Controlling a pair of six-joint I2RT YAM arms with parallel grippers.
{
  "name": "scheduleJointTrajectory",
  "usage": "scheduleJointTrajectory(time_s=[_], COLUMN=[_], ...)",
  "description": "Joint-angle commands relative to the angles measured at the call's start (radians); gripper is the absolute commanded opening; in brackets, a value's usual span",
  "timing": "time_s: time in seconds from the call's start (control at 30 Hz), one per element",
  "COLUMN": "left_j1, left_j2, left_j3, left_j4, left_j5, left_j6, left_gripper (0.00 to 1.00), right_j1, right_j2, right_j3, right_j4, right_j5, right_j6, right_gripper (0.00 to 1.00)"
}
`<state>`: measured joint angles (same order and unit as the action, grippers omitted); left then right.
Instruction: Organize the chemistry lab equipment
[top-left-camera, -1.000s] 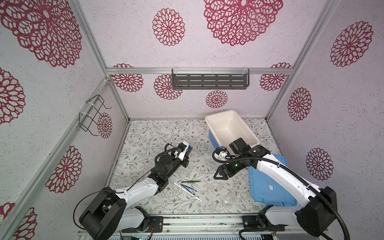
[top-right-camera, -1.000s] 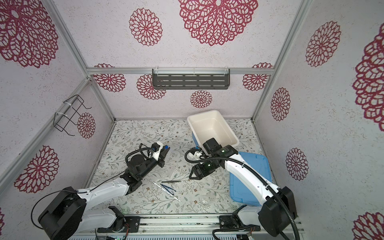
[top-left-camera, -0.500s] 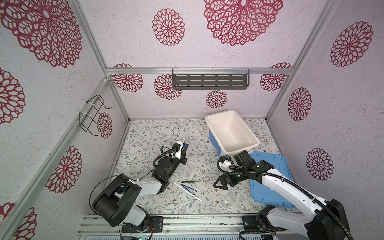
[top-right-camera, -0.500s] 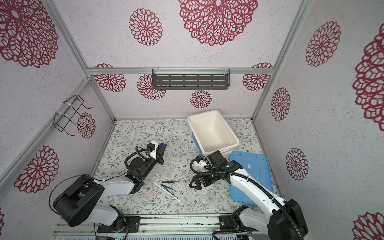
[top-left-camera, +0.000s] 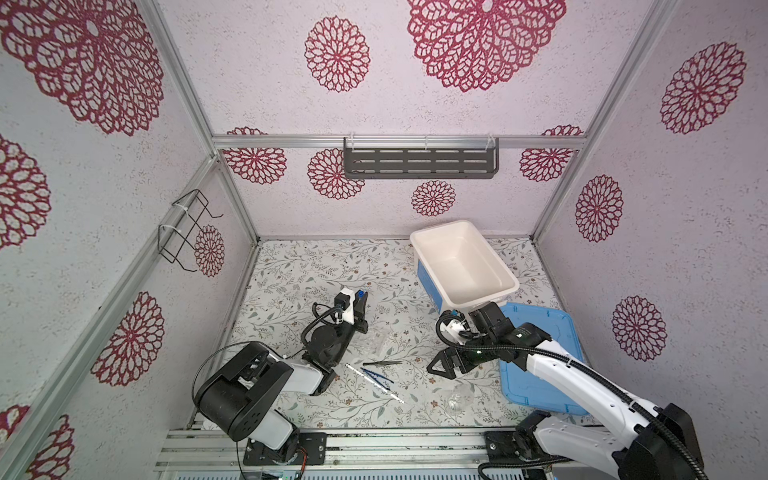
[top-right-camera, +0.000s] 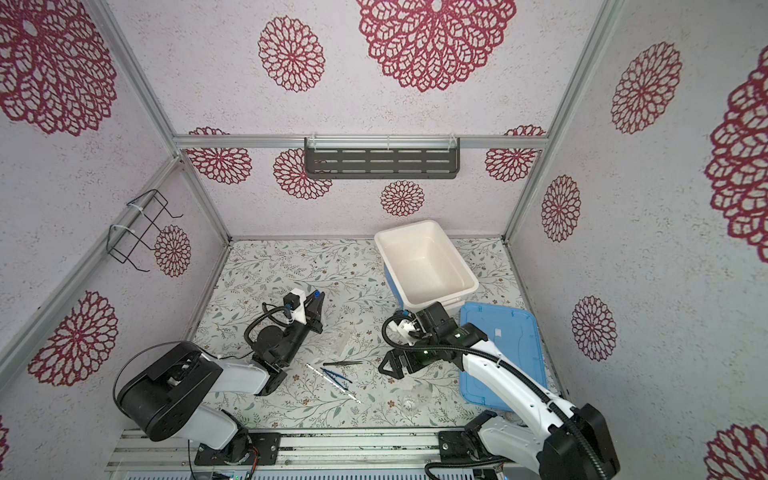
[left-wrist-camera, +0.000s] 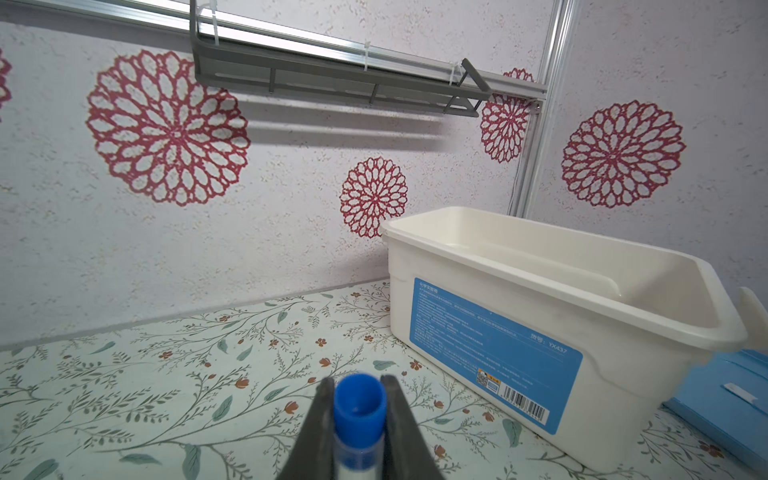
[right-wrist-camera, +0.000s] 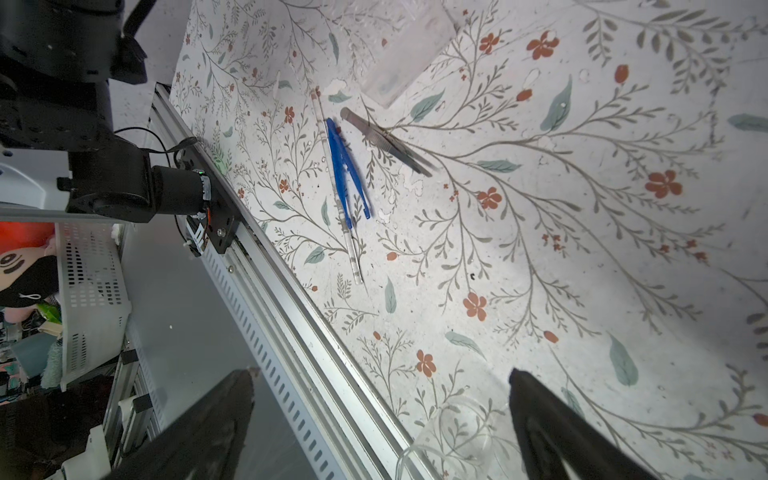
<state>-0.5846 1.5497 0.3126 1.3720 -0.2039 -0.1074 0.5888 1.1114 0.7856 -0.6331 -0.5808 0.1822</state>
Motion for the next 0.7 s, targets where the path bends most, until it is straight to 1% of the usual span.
scheduleJointTrajectory(time_s=[0.0, 0.13, 0.3, 0.53, 0.67], left_j1=[-0.005, -0.006, -0.006, -0.005, -0.001], left_j2=[0.016, 0.040, 0.090, 0.114, 0.118], left_j3=[0.005, 0.009, 0.024, 0.034, 0.036], left_j4=[0.049, 0.049, 0.049, 0.049, 0.049], left_j5=[-0.017, -0.011, 0.014, 0.005, 0.022], left_j6=[-0.021, -0.039, -0.022, -0.021, -0.023], left_gripper=[0.08, 0.08, 0.08, 0.08, 0.08], right_j1=[0.002, 0.002, 0.002, 0.002, 0.002], right_j2=[0.007, 0.003, 0.000, -0.008, -0.004], right_j3=[0.027, 0.029, 0.018, -0.009, -0.006], right_j4=[0.002, 0.001, 0.020, 0.039, 0.040], right_j5=[-0.015, -0.013, -0.014, -0.033, -0.037], right_j6=[0.005, 0.004, 0.017, 0.038, 0.036], right_gripper=[0.99, 0.99, 0.99, 0.99, 0.99])
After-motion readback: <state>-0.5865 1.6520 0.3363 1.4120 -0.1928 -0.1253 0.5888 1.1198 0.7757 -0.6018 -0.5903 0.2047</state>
